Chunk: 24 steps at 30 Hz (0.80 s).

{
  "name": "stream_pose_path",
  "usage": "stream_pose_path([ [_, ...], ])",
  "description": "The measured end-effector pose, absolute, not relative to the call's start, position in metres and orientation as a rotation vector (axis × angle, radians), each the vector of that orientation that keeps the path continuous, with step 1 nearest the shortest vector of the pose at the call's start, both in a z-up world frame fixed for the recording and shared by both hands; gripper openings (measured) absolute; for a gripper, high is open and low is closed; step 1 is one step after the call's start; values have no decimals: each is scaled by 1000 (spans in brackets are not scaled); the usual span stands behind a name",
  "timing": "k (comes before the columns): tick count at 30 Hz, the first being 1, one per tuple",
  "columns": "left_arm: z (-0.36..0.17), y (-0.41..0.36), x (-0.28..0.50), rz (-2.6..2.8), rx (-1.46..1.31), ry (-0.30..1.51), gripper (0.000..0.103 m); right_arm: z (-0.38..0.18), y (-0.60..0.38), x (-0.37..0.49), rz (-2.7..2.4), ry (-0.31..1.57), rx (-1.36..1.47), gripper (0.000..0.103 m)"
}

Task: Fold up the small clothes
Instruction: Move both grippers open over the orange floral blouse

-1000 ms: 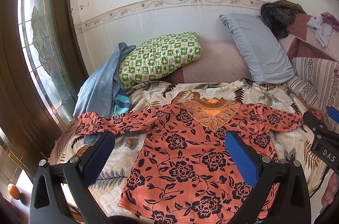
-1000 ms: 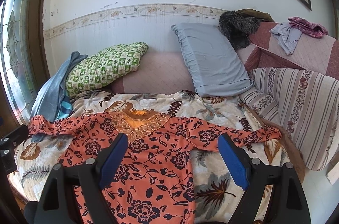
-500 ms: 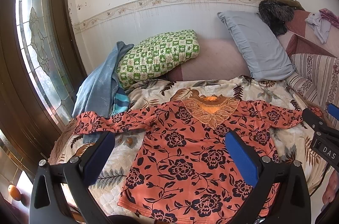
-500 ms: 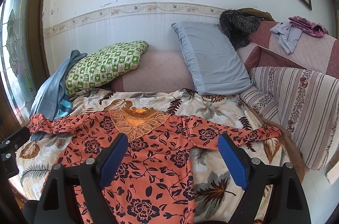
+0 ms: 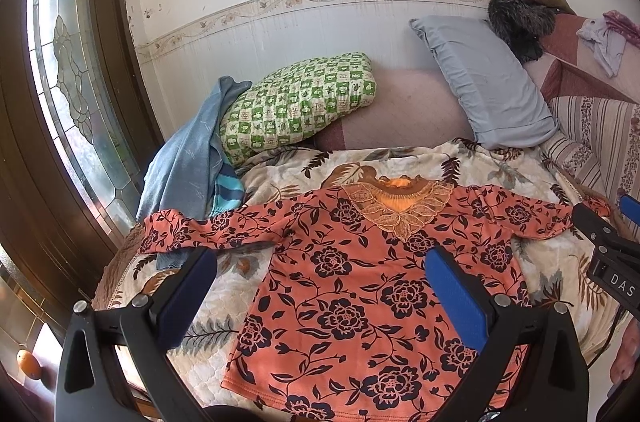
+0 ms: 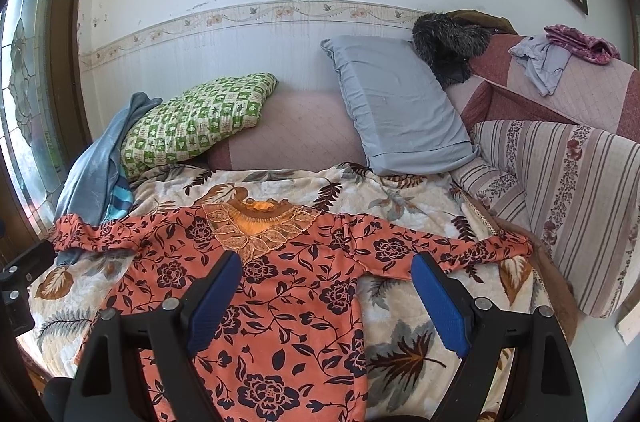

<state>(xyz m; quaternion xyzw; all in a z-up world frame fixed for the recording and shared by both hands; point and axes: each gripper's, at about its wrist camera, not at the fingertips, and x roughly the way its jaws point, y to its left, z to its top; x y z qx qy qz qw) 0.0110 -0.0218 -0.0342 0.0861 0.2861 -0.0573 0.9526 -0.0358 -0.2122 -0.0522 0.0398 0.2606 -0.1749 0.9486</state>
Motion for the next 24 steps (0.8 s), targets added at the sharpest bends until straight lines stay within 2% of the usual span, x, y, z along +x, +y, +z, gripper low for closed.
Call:
stream_pose_path([
  [24,-55,-39,33,-99,208,607,103,-74,-228,-11,-354,590,119,89],
])
